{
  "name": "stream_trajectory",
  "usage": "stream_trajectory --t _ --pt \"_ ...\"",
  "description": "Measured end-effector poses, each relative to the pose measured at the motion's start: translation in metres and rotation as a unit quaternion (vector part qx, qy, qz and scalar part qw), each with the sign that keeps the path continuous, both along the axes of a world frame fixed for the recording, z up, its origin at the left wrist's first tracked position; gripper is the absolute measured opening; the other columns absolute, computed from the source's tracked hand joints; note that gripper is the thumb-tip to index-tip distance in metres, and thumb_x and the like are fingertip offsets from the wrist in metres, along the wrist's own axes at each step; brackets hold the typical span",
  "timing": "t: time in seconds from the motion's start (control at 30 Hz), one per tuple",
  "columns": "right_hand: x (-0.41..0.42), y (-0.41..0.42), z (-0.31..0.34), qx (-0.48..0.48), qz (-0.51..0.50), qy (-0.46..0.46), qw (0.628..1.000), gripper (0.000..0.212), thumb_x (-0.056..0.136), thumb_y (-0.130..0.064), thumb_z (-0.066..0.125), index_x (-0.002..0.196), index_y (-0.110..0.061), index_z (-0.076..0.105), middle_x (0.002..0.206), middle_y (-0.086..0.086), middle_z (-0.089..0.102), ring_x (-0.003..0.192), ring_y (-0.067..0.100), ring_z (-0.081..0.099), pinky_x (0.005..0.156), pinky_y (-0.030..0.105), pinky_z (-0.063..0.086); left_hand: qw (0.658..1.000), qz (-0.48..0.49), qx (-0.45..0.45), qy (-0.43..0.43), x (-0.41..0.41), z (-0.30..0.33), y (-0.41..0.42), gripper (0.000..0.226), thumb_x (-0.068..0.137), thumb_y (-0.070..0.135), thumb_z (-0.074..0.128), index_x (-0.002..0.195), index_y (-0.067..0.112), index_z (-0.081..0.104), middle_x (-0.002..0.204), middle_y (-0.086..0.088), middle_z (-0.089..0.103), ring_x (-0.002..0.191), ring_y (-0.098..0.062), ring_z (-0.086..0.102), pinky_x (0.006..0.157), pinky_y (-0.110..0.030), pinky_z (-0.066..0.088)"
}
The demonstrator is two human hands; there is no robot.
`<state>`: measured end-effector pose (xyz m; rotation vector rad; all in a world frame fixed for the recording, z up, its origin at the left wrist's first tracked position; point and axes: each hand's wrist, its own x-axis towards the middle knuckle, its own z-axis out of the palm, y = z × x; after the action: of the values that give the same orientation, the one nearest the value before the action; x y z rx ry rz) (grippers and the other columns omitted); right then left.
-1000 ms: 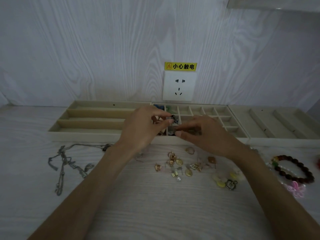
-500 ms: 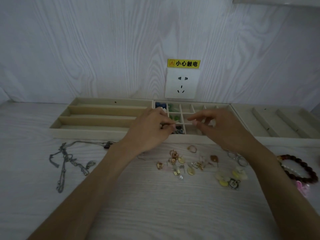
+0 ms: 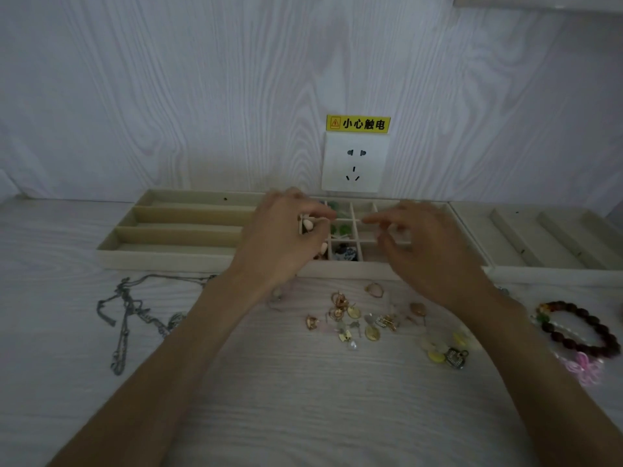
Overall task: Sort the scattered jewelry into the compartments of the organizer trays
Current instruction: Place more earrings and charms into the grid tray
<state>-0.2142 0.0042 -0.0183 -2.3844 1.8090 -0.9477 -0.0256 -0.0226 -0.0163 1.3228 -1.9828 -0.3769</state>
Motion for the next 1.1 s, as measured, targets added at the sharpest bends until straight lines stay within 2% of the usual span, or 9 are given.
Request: stream_trajectory --t 0.13,0.23,0.3,0.37,0.43,0.53,0.67,0.8,1.1 --pt "-0.005 0.002 0.003 -0.03 0.014 0.051 0.998 0.034 0.087 -0.025 0.04 0.103 -0.031 0.069 0.113 -0.007 0.059 0.113 0.017 0.042 0.085 0.026 0.022 0.983 -0.042 -0.135 -0.12 0.009 0.01 0.008 0.035 0.086 0.037 0.041 0.095 0.031 0.074 0.095 0.014 0.059 0.087 -0.006 0.035 0.073 -0.026 0.027" --pt "0.0 0.001 -0.005 0.022 0.035 0.086 0.995 0.056 0.08 -0.036 0.021 0.106 -0.033 0.07 0.131 -0.004 0.052 0.126 0.02 0.033 0.099 0.037 0.024 0.969 -0.063 -0.119 -0.209 0.01 -0.002 0.011 0.042 0.084 0.038 0.034 0.097 0.033 0.074 0.099 0.013 0.06 0.091 -0.011 0.041 0.072 -0.027 0.028" --pt "0.003 0.0 -0.011 0.03 0.031 0.117 0.992 0.053 0.084 -0.034 0.022 0.111 -0.034 0.068 0.135 -0.003 0.049 0.129 0.022 0.03 0.102 0.038 0.02 0.965 -0.066 -0.11 -0.229 0.009 -0.007 0.01 0.051 0.081 0.039 0.026 0.099 0.034 0.073 0.099 0.011 0.06 0.095 -0.014 0.045 0.071 -0.027 0.028" --pt "0.004 -0.002 -0.014 0.028 0.021 0.137 0.99 0.047 0.086 -0.031 0.028 0.113 -0.035 0.066 0.137 -0.004 0.047 0.13 0.022 0.029 0.102 0.034 0.014 0.963 -0.062 -0.11 -0.238 0.008 -0.008 0.009 0.055 0.078 0.04 0.023 0.099 0.034 0.073 0.099 0.011 0.059 0.095 -0.014 0.045 0.071 -0.027 0.025" --pt "0.004 -0.003 -0.016 0.023 0.019 0.137 0.99 0.052 0.084 -0.034 0.023 0.111 -0.035 0.067 0.136 -0.005 0.048 0.129 0.022 0.03 0.101 0.032 0.014 0.961 -0.061 -0.113 -0.243 0.006 -0.008 0.01 0.055 0.078 0.039 0.023 0.097 0.034 0.074 0.098 0.011 0.058 0.094 -0.014 0.043 0.072 -0.027 0.025" --pt "0.005 -0.001 -0.012 0.011 0.027 0.112 0.993 0.058 0.079 -0.036 0.019 0.106 -0.032 0.07 0.133 -0.004 0.052 0.127 0.022 0.034 0.1 0.032 0.017 0.961 -0.063 -0.117 -0.242 0.006 -0.009 0.011 0.053 0.078 0.038 0.024 0.094 0.031 0.075 0.098 0.008 0.059 0.093 -0.015 0.044 0.071 -0.028 0.026" --pt "0.002 0.0 -0.005 -0.015 0.026 0.057 0.998 0.05 0.078 -0.033 0.025 0.092 -0.029 0.073 0.124 -0.001 0.058 0.122 0.023 0.04 0.098 0.037 0.026 0.964 -0.068 -0.138 -0.217 0.007 -0.007 0.011 0.043 0.08 0.035 0.033 0.09 0.032 0.075 0.097 0.009 0.06 0.092 -0.015 0.046 0.071 -0.027 0.03" --pt "0.002 -0.002 -0.009 -0.017 0.023 0.092 0.995 0.046 0.078 -0.031 0.028 0.082 -0.032 0.074 0.12 -0.002 0.06 0.118 0.023 0.043 0.097 0.04 0.029 0.964 -0.082 -0.134 -0.216 0.006 -0.009 0.011 0.045 0.081 0.035 0.031 0.085 0.031 0.076 0.096 0.01 0.06 0.093 -0.014 0.047 0.071 -0.026 0.028" --pt "0.001 -0.002 -0.013 -0.001 0.027 0.131 0.991 0.055 0.077 -0.034 0.02 0.099 -0.03 0.071 0.128 -0.002 0.055 0.123 0.022 0.04 0.1 0.041 0.027 0.961 -0.079 -0.136 -0.226 0.006 -0.013 0.008 0.052 0.082 0.036 0.024 0.098 0.032 0.074 0.098 0.009 0.058 0.092 -0.013 0.043 0.071 -0.026 0.025"
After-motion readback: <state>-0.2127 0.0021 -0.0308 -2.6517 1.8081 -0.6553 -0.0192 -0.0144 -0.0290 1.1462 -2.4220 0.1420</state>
